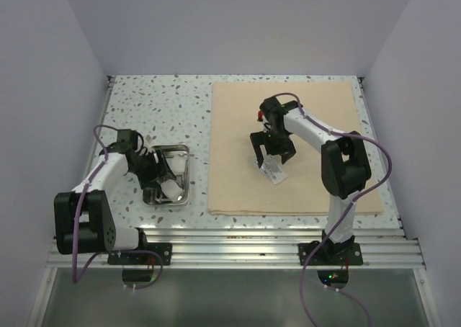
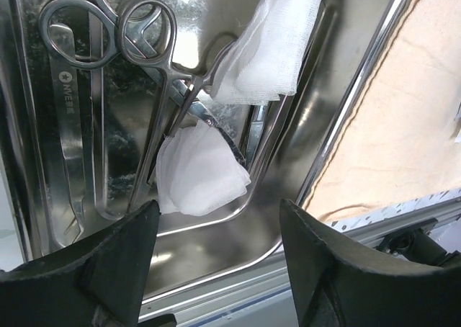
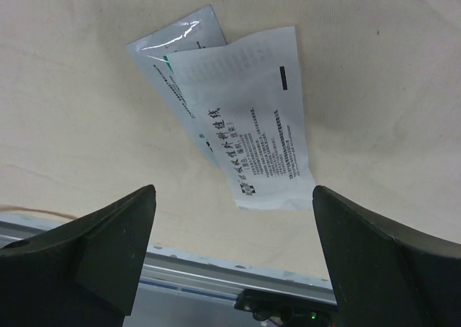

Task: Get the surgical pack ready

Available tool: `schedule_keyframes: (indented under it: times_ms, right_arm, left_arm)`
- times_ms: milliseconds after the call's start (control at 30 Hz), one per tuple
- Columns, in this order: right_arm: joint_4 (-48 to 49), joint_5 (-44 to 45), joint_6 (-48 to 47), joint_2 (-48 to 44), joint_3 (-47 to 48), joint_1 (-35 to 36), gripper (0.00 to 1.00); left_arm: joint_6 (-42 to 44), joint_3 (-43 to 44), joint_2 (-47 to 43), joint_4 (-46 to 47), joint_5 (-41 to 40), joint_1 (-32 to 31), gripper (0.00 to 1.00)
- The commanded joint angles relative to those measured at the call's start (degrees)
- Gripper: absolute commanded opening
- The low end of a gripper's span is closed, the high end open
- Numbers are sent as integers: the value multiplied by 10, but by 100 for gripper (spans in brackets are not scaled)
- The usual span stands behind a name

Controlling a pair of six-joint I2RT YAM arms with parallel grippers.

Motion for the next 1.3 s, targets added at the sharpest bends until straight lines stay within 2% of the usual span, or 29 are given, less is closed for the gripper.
schedule_keyframes:
  times_ms: [0,300,533,733,867,900,967,1267]
  right_arm:
    - [7,33,-20,20,7,5,94]
    - [18,80,-21,57,9,8,93]
    - [30,76,-18,57,1,9,87]
    - [46,28,-8,42,-11,9,78]
    - [48,-10,15,47,-6,9,67]
    - [47,-14,25,48,-6,10,61]
    - [46,-22,33,40,-6,9,57]
    - [6,-19,84,22,40,8,52]
  left_arm:
    - [13,32,-20,-13,-6,-2,72]
    - [31,92,-22,-22,-68,-58,73]
    - [45,133,-16,-21,-72,-83,73]
    - [49,156,1,-8,-53,-99,72]
    - [53,169,11,3,-33,-116,72]
    - [52,170,14,7,-25,-117,72]
    - [51,170,22,19,-4,-121,73]
    - [45,188,63,59,79,-133,73]
